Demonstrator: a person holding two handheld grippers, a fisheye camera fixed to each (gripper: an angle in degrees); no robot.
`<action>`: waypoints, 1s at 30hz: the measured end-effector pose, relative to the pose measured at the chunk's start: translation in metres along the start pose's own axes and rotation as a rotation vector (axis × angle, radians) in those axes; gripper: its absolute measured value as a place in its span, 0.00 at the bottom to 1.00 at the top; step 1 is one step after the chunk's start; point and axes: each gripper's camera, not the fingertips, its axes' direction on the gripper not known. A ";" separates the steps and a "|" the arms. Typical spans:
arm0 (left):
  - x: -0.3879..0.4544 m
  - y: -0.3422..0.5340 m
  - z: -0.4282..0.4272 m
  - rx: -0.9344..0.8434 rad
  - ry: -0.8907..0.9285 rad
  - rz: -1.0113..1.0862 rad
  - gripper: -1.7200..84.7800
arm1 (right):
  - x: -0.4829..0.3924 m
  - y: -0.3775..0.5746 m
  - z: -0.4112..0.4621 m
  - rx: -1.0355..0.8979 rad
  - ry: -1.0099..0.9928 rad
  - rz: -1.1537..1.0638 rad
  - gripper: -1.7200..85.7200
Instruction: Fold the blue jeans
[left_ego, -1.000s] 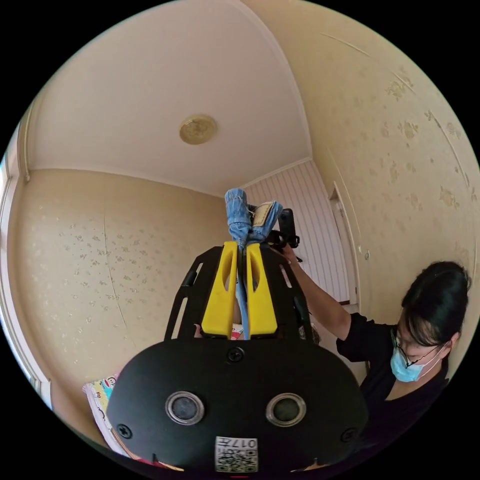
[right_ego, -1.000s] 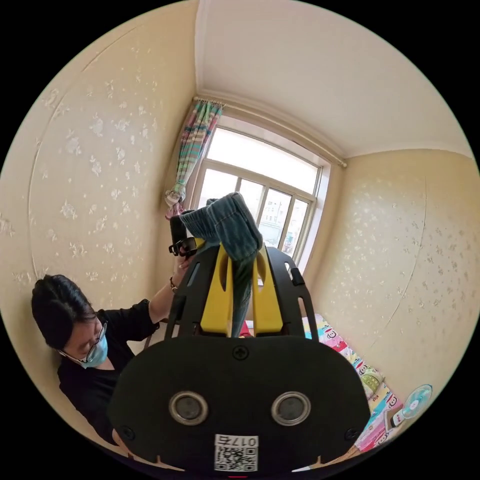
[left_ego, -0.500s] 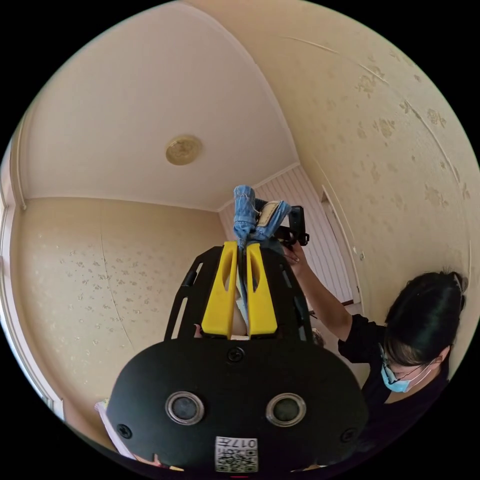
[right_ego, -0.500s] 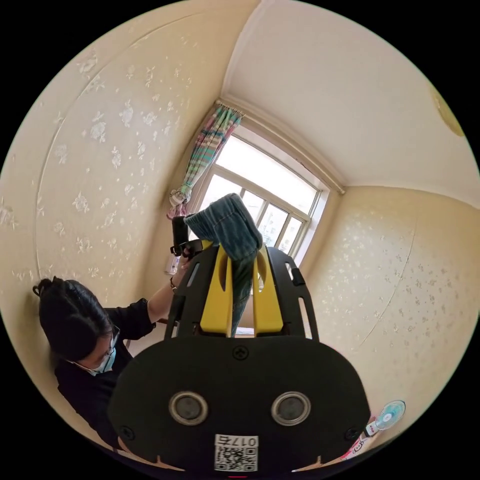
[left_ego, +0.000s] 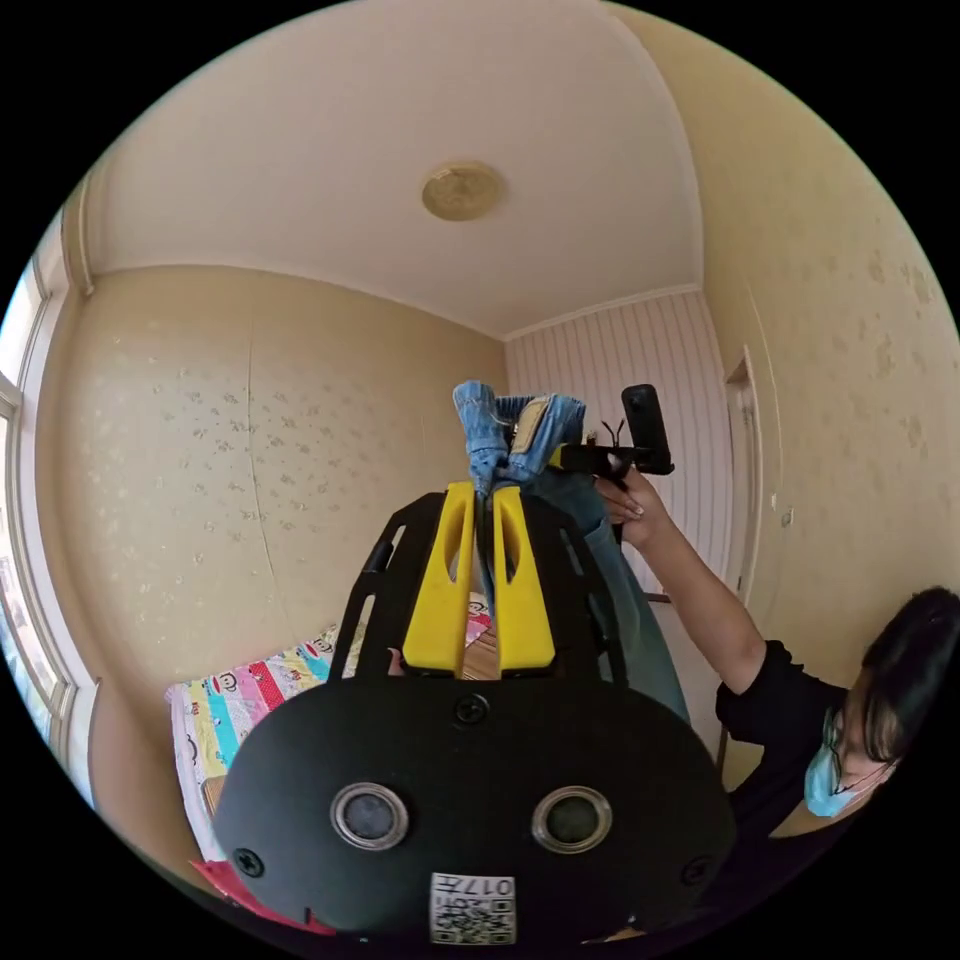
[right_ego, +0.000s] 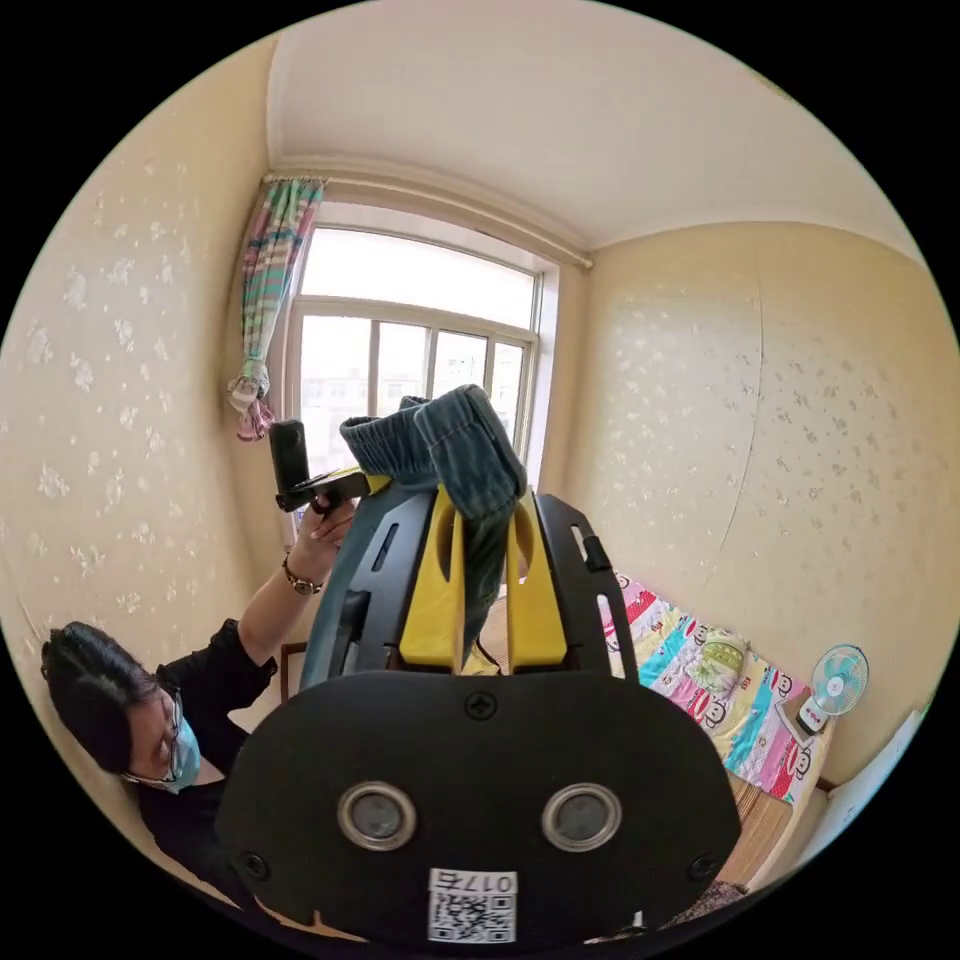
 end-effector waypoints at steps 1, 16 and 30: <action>-0.030 0.010 0.022 -0.050 -0.012 -0.023 0.04 | 0.011 0.007 0.012 -0.015 0.010 0.014 0.10; -0.379 0.232 0.228 -0.277 0.052 -0.462 0.04 | 0.205 0.223 0.250 -0.224 0.151 0.243 0.10; -0.370 0.444 0.125 -0.519 0.286 -0.291 0.05 | 0.054 0.528 0.253 -0.302 -0.121 0.180 0.11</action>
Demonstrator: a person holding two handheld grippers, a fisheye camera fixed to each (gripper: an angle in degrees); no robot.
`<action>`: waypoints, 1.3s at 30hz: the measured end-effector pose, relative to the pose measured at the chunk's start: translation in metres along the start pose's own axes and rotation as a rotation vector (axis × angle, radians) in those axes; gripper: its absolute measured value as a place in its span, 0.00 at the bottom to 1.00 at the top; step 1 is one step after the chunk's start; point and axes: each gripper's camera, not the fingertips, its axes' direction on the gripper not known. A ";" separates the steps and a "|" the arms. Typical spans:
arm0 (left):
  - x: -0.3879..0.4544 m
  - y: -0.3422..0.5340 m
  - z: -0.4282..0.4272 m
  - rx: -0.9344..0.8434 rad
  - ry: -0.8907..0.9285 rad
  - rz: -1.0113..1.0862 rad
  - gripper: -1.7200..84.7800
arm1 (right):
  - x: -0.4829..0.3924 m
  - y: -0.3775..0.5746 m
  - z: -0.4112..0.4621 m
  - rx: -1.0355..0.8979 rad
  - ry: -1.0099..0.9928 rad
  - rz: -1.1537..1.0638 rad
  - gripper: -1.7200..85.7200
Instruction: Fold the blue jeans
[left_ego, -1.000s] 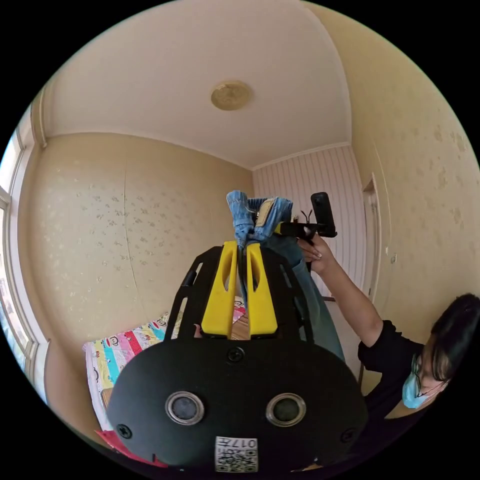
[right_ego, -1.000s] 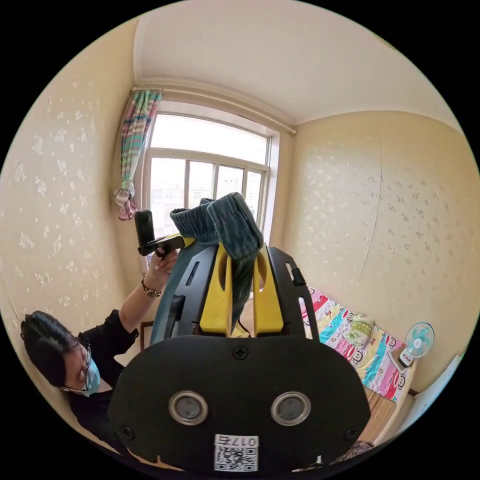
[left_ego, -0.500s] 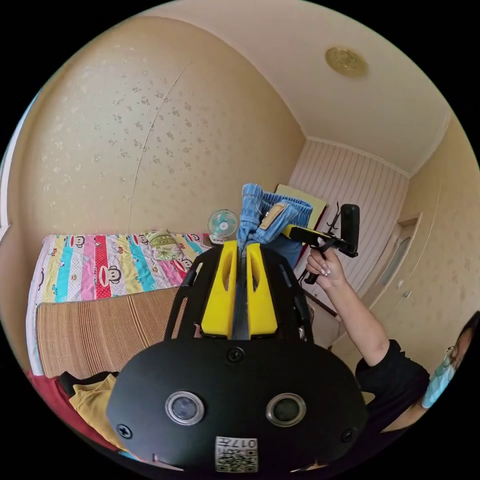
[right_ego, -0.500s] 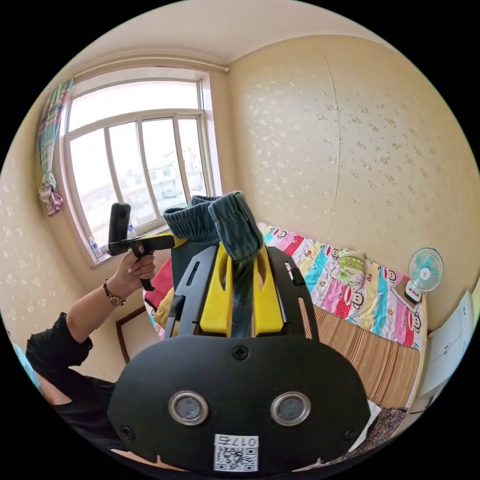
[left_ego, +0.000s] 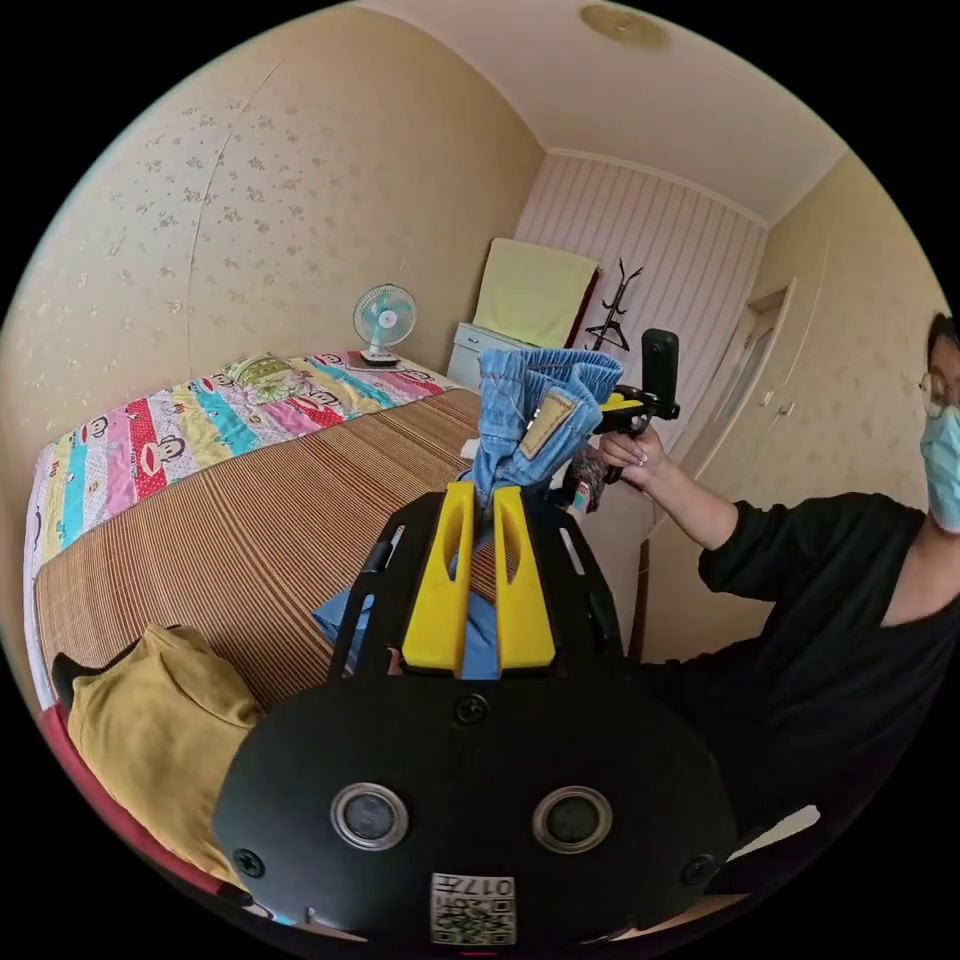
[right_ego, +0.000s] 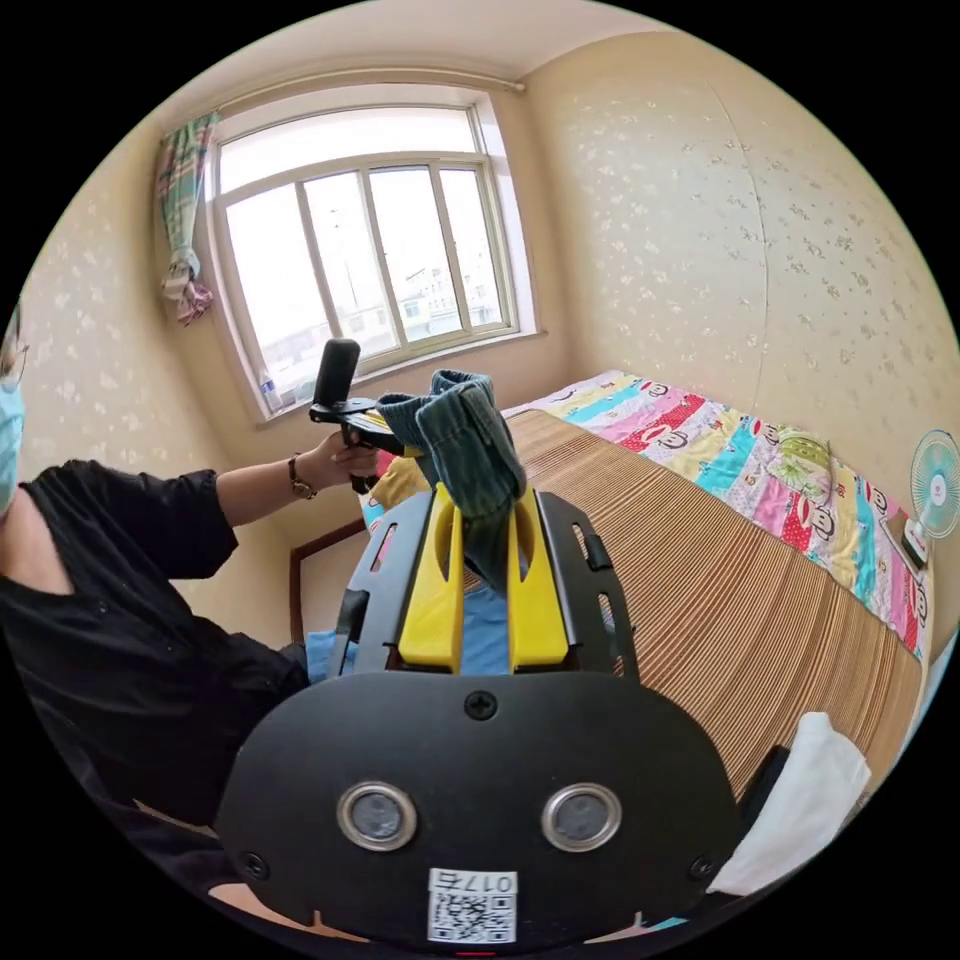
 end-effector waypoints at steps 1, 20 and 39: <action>0.010 0.033 -0.006 -0.013 0.022 0.012 0.05 | -0.014 0.017 0.004 -0.002 -0.005 -0.011 0.11; -0.033 0.364 -0.167 0.347 0.205 -0.665 0.14 | -0.197 0.280 0.109 -0.314 -0.166 0.046 0.17; -0.058 0.235 -0.121 -0.207 0.173 -0.438 0.19 | -0.126 0.343 0.117 -0.200 -0.176 0.479 0.16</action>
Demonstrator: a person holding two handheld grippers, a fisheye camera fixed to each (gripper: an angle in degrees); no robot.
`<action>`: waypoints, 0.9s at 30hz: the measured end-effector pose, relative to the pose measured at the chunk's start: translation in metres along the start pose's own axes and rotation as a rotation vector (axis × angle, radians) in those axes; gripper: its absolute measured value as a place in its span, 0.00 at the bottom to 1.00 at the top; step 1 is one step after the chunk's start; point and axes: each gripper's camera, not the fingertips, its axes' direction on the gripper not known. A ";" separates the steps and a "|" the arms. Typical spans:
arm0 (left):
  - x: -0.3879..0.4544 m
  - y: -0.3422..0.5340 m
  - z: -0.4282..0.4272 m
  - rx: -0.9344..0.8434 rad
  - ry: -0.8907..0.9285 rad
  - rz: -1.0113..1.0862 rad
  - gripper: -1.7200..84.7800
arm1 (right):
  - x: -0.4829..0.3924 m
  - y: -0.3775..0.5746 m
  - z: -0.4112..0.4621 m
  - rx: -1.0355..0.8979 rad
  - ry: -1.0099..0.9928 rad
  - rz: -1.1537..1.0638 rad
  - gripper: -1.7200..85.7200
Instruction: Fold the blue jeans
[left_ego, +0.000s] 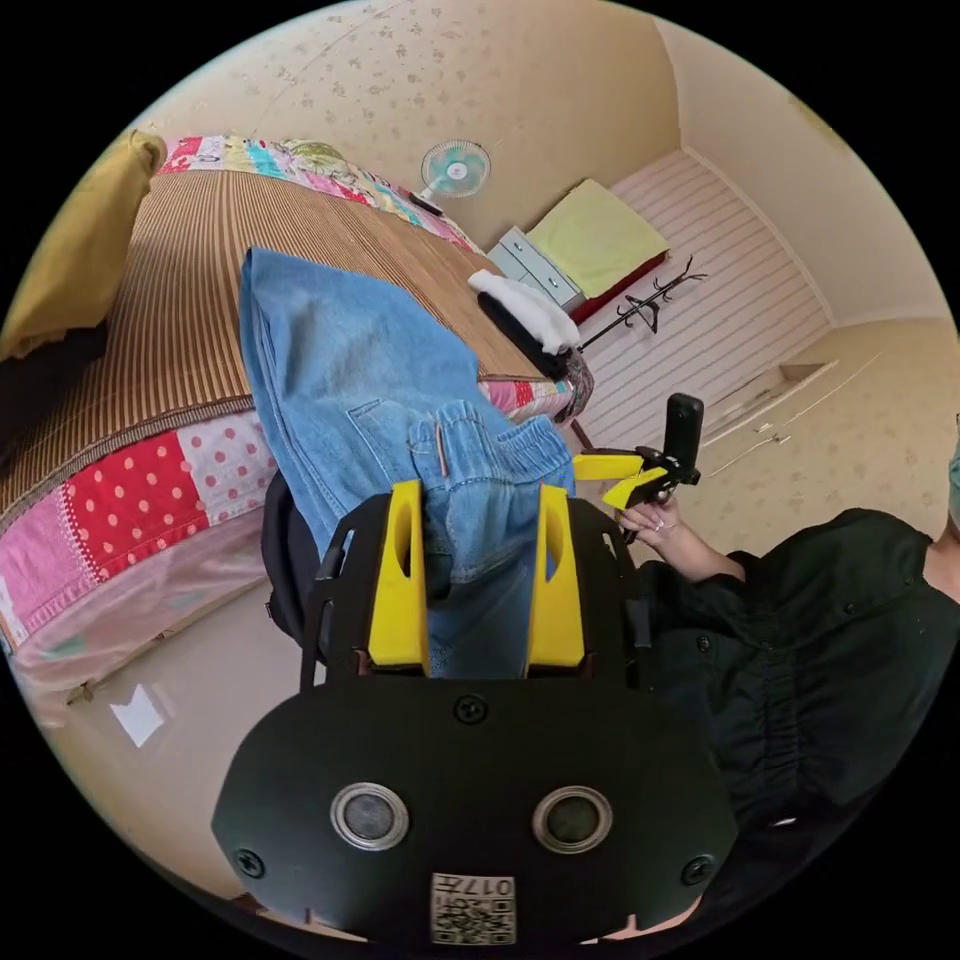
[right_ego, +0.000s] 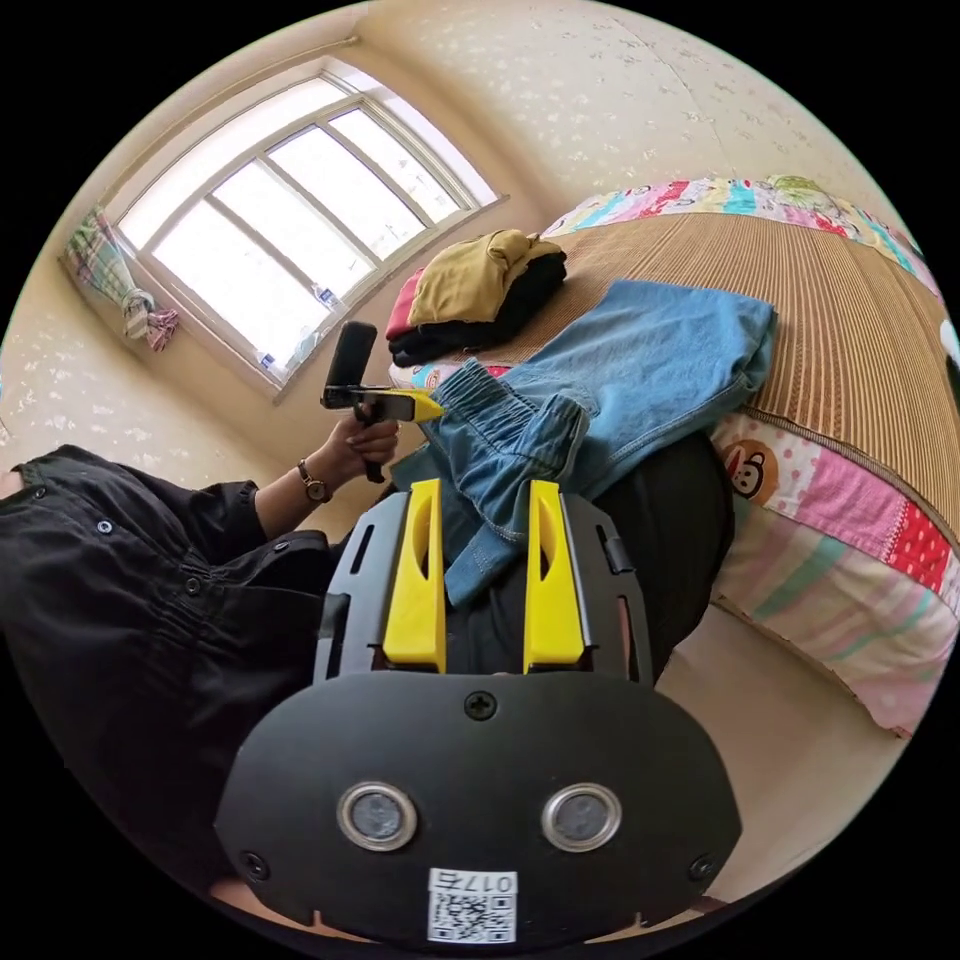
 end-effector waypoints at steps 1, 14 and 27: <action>0.006 0.000 -0.003 0.004 -0.041 0.000 0.18 | 0.003 0.001 -0.001 0.007 -0.003 0.023 0.16; 0.044 0.027 -0.073 0.110 -0.035 0.182 0.11 | 0.026 0.028 -0.014 0.176 -0.213 0.011 0.10; 0.004 0.078 -0.170 0.234 0.070 0.015 0.12 | 0.100 0.065 -0.046 0.135 -0.321 0.168 0.18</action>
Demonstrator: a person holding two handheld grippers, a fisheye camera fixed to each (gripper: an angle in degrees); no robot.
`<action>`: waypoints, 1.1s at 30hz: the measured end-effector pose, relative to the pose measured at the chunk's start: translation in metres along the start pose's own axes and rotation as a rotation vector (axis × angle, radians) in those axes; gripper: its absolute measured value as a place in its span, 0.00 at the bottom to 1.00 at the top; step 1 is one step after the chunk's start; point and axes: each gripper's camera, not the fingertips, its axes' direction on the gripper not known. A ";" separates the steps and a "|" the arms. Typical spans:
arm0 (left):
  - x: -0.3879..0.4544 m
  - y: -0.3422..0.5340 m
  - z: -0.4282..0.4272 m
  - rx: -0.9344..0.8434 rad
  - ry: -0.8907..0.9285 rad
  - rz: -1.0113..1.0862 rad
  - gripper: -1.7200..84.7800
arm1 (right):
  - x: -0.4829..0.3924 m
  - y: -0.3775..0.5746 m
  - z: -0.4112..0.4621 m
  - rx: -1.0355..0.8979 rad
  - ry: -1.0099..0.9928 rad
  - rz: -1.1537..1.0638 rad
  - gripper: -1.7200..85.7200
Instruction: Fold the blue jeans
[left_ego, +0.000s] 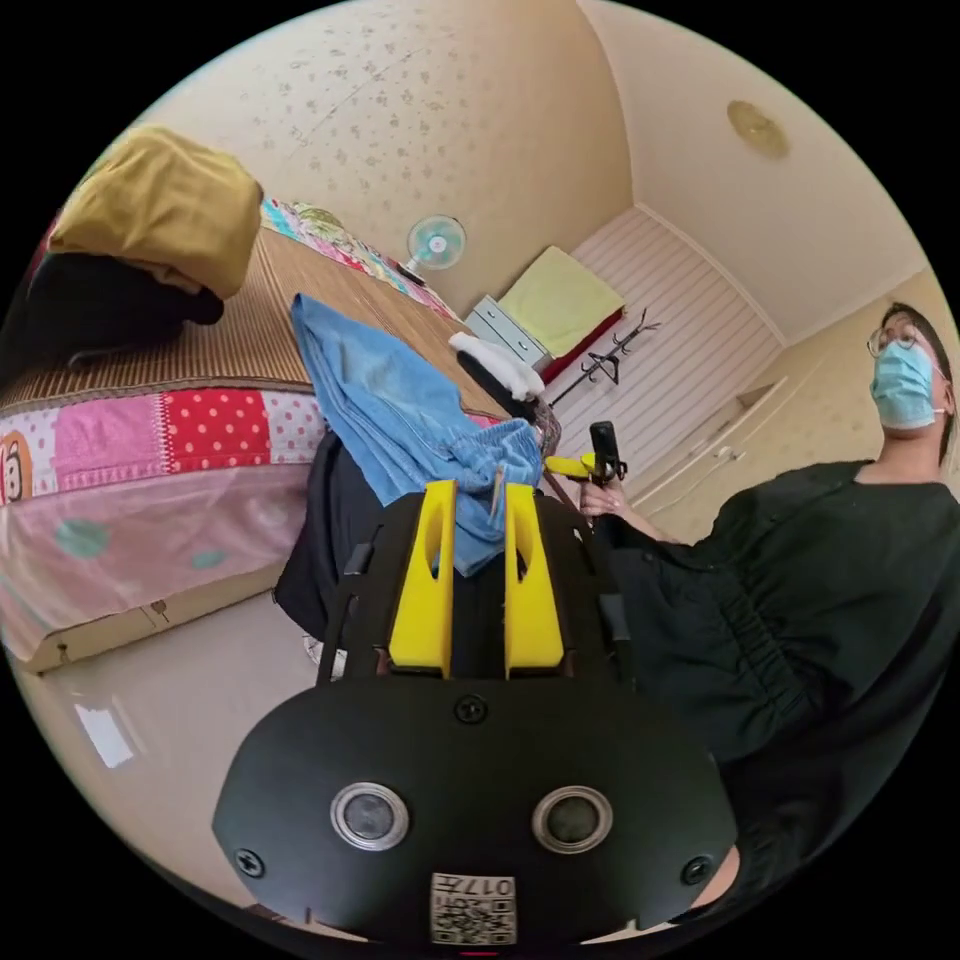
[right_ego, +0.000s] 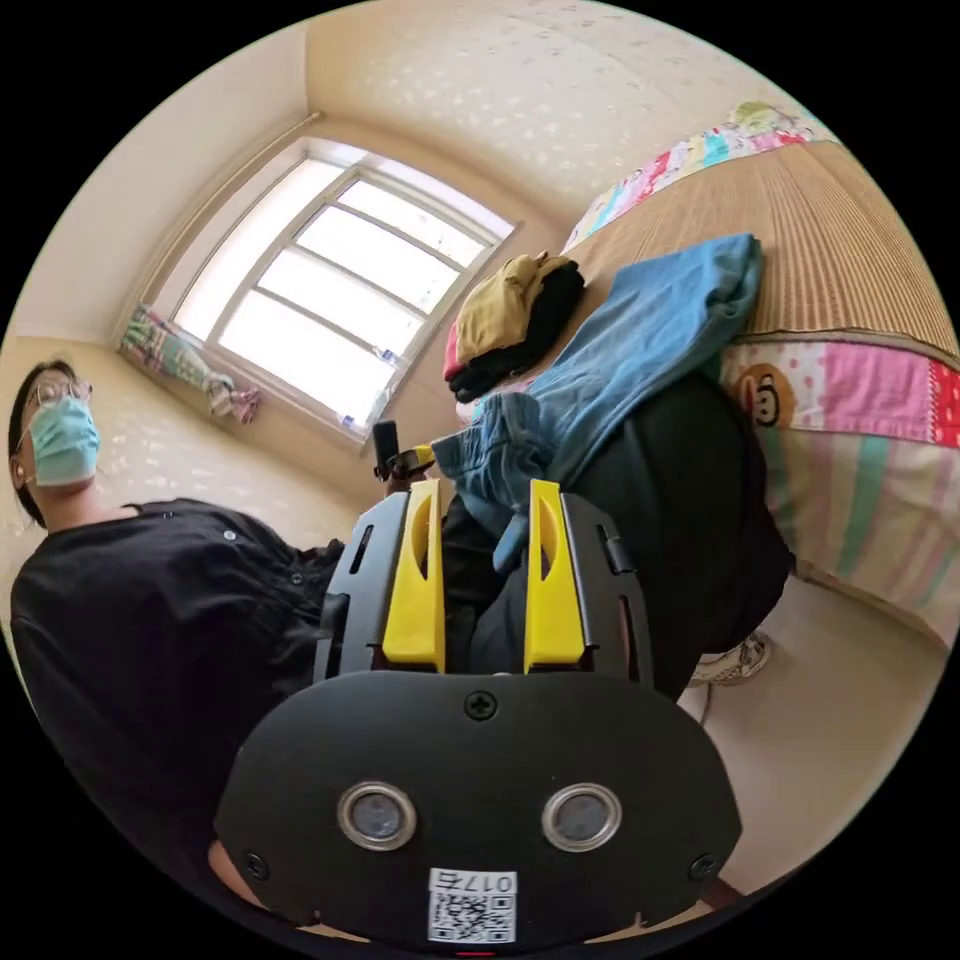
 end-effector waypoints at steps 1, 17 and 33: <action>-0.013 -0.016 -0.007 0.042 -0.035 -0.064 0.14 | 0.008 -0.005 -0.006 0.032 0.011 0.037 0.18; -0.165 -0.185 0.089 -0.217 -0.046 -0.589 0.23 | 0.157 -0.124 0.023 -0.090 -0.001 0.394 0.24; -0.177 -0.191 0.089 -0.159 -0.008 -0.614 0.19 | 0.169 -0.121 0.044 -0.011 -0.028 0.395 0.22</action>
